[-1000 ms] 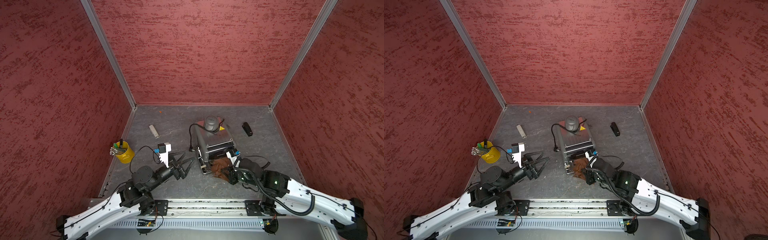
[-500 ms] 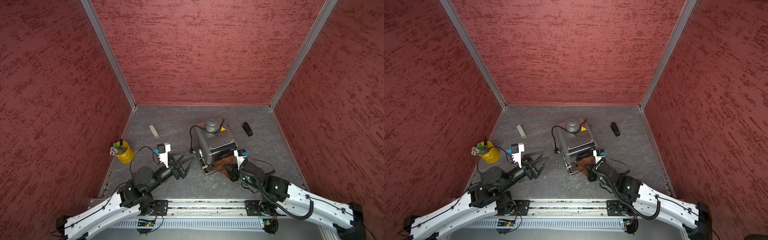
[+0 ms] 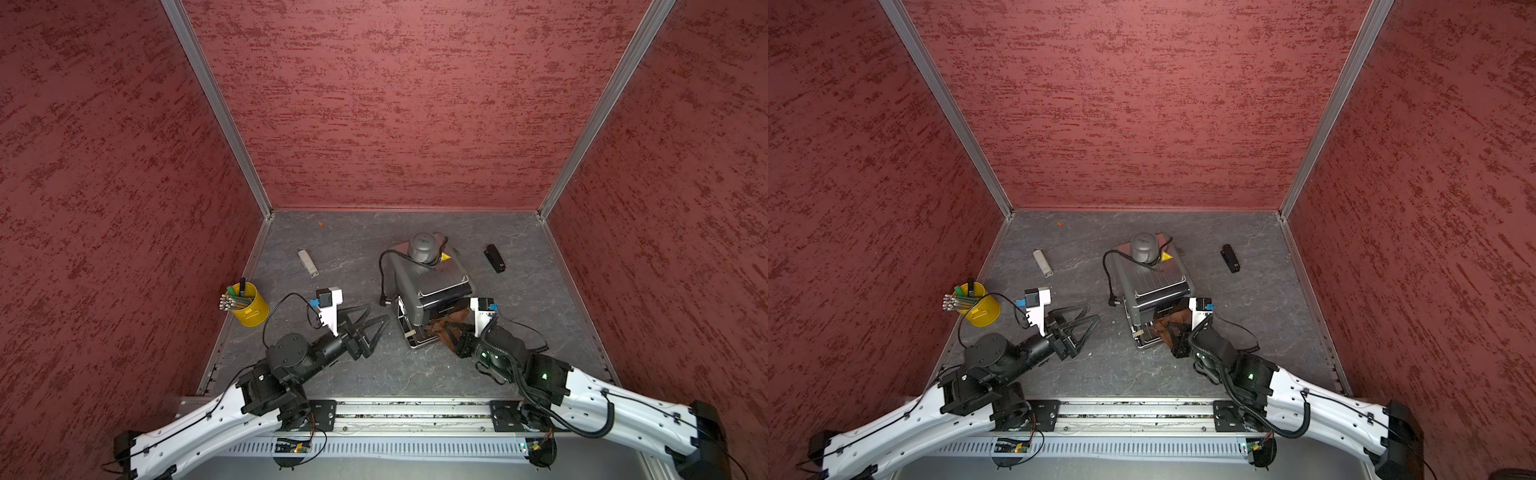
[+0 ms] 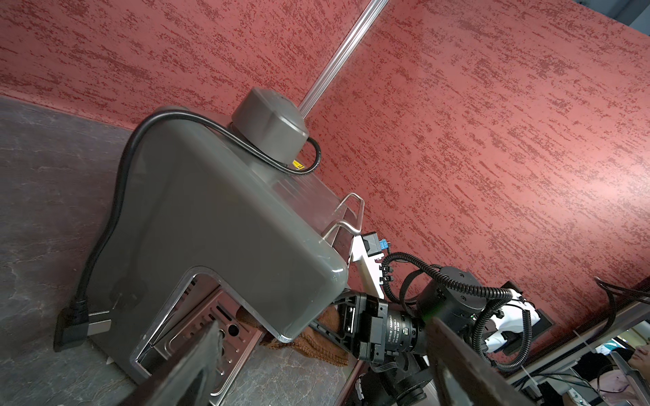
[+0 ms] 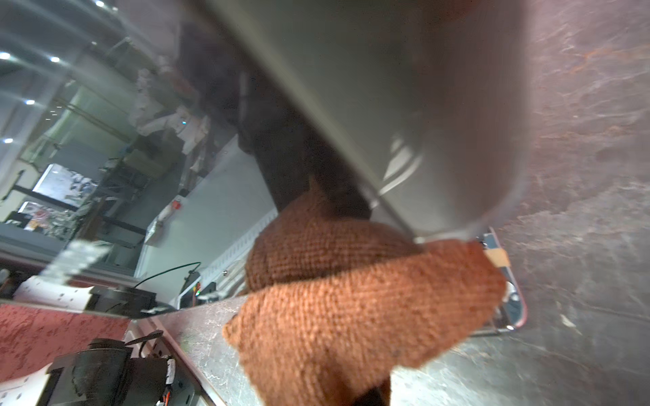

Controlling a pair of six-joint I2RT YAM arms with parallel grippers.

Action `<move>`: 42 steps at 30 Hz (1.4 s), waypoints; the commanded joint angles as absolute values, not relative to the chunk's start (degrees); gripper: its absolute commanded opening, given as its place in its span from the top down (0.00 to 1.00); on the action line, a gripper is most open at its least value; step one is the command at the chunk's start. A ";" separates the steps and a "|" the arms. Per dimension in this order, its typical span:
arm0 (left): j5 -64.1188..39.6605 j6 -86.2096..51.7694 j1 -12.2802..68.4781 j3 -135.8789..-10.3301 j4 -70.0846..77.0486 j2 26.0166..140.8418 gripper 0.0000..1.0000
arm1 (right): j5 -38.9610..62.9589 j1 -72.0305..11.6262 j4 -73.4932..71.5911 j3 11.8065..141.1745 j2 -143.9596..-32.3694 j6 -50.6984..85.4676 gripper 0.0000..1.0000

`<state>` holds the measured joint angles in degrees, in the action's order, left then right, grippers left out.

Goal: Wipe the surface of a coffee machine
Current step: Wipe the dirt from the surface of the coffee machine, then place the cleaning item at the center of the board.

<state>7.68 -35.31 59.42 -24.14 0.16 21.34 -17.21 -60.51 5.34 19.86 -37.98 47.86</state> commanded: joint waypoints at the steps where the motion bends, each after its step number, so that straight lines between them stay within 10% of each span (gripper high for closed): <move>1: 8.21 -35.73 59.15 -23.21 0.75 20.38 0.10 | -14.07 -60.05 0.55 19.09 -37.83 48.88 1.00; 18: 18.46 -37.94 57.91 -25.65 -9.45 21.65 0.10 | -30.42 -58.18 44.45 34.89 -39.50 64.07 1.00; 34: 12.22 -43.78 37.24 -29.03 -22.65 27.24 0.10 | -6.33 -16.21 33.26 40.34 -51.41 35.88 1.00; 42: 6.57 -34.75 20.13 -34.00 -24.95 37.02 0.08 | -7.26 -7.67 29.19 43.98 -64.86 33.55 0.01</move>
<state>9.32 -39.05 24.01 -32.36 -24.18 36.34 -6.59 -9.21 31.68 41.95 -65.04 35.05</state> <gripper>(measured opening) 0.913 0.946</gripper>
